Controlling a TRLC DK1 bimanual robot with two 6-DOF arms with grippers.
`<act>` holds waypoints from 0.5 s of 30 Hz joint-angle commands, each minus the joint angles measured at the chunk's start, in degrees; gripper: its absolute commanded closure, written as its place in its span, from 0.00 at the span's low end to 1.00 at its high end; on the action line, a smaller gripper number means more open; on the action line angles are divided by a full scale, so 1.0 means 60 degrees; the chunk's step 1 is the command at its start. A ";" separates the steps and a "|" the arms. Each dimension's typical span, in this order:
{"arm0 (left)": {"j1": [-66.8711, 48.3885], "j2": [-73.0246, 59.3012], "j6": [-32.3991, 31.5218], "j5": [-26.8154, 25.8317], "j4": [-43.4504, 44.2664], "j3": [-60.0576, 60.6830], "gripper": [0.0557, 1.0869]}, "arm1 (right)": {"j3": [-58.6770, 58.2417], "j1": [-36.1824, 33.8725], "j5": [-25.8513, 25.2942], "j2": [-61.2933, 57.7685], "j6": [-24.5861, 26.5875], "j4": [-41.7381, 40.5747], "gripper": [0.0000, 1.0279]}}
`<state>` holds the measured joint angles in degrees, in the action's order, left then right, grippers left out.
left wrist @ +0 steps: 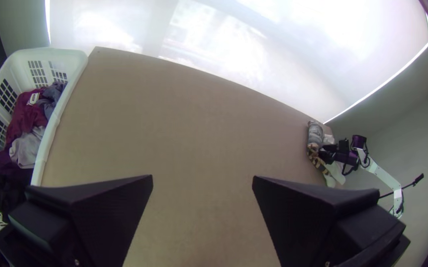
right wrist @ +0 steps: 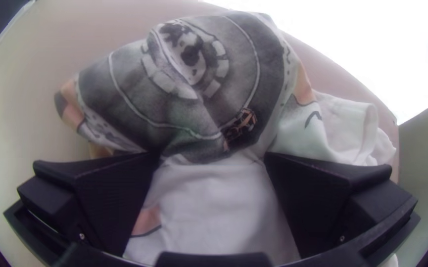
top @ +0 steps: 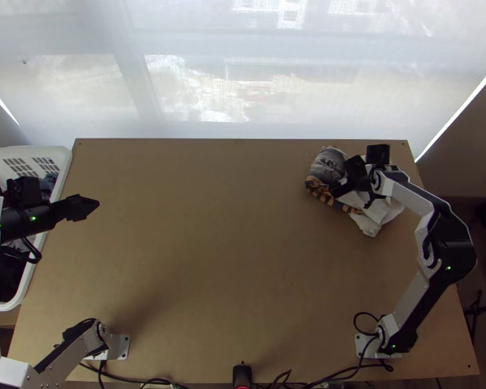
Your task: Fold the t-shirt
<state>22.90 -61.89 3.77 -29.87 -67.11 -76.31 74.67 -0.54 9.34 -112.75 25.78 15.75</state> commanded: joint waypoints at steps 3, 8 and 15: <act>0.0095 0.0295 0.0192 0.0012 -0.0197 0.0077 0.05 | 0.0796 -0.2093 0.0083 -0.0383 -0.0268 -0.0090 0.05; 0.0169 0.0456 0.0338 0.0012 -0.0358 0.0077 0.05 | 0.1031 -0.2796 0.0201 -0.0471 -0.0268 -0.0090 0.05; 0.0139 0.0881 0.0368 0.0012 -0.0372 0.0341 0.05 | 0.1031 -0.3060 0.1065 0.0291 -0.0635 -0.0061 0.05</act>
<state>23.75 -58.76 5.67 -29.76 -69.12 -75.46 80.07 -16.10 11.03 -114.56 24.08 15.46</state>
